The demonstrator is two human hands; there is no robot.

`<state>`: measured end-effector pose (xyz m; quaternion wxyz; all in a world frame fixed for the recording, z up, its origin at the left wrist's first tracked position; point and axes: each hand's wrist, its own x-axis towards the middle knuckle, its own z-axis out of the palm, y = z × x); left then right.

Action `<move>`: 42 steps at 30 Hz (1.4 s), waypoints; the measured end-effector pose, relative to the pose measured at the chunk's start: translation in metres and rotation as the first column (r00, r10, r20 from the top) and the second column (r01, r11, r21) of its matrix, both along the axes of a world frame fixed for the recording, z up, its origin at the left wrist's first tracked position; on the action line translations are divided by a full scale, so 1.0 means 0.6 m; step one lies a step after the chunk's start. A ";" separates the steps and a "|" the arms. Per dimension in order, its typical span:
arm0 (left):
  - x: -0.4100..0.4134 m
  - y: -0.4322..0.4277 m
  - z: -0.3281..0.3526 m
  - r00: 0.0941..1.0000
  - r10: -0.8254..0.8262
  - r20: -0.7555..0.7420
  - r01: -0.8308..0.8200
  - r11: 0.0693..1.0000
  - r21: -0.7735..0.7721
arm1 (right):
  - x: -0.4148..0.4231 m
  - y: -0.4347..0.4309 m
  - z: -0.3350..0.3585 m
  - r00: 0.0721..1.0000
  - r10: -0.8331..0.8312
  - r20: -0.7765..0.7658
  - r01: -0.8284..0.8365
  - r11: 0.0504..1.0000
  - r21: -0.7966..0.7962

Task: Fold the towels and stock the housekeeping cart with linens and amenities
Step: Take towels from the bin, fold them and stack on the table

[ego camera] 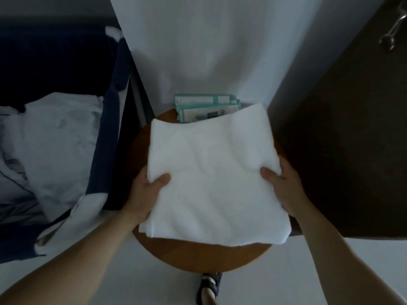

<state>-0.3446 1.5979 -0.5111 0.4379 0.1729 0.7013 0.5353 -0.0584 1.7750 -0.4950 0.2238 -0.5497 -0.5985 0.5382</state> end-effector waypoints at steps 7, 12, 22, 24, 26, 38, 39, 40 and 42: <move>-0.009 0.024 -0.059 0.996 0.008 -0.086 -0.025 0.978 -0.205 | -0.001 0.059 -0.090 0.993 -0.106 0.045 0.114 0.950 -0.291; -0.002 0.009 -0.089 0.978 -0.107 -0.178 0.013 0.888 -0.460 | 0.013 0.033 -0.144 0.948 -0.069 0.312 0.173 0.932 -0.319; 0.042 -0.004 -0.082 0.869 -0.262 -0.420 -0.081 0.762 -0.642 | 0.018 -0.022 -0.142 0.872 0.031 0.488 0.043 0.989 -0.139; 0.035 -0.007 -0.086 0.839 -0.245 -0.487 -0.111 0.798 -0.592 | 0.018 -0.024 -0.129 0.873 -0.028 0.486 0.031 1.000 0.002; 0.035 -0.021 -0.099 0.817 -0.264 -0.514 -0.138 0.775 -0.617 | 0.025 -0.038 -0.134 0.846 -0.023 0.532 -0.008 0.998 0.056; 0.100 -0.031 -0.178 0.142 -0.776 -0.614 0.236 0.629 -0.741 | 0.010 -0.124 -0.203 0.476 0.136 0.869 -0.682 0.681 0.267; 0.097 -0.034 -0.192 0.140 -0.786 -0.602 0.234 0.617 -0.752 | 0.015 -0.125 -0.218 0.426 0.167 0.889 -0.719 0.659 0.221; 0.093 -0.038 -0.203 0.130 -0.788 -0.602 0.225 0.614 -0.756 | 0.019 -0.124 -0.232 0.397 0.180 0.900 -0.737 0.646 0.196; 0.089 -0.042 -0.217 0.105 -0.779 -0.618 0.218 0.624 -0.750 | 0.021 -0.120 -0.249 0.397 0.169 0.902 -0.733 0.650 0.200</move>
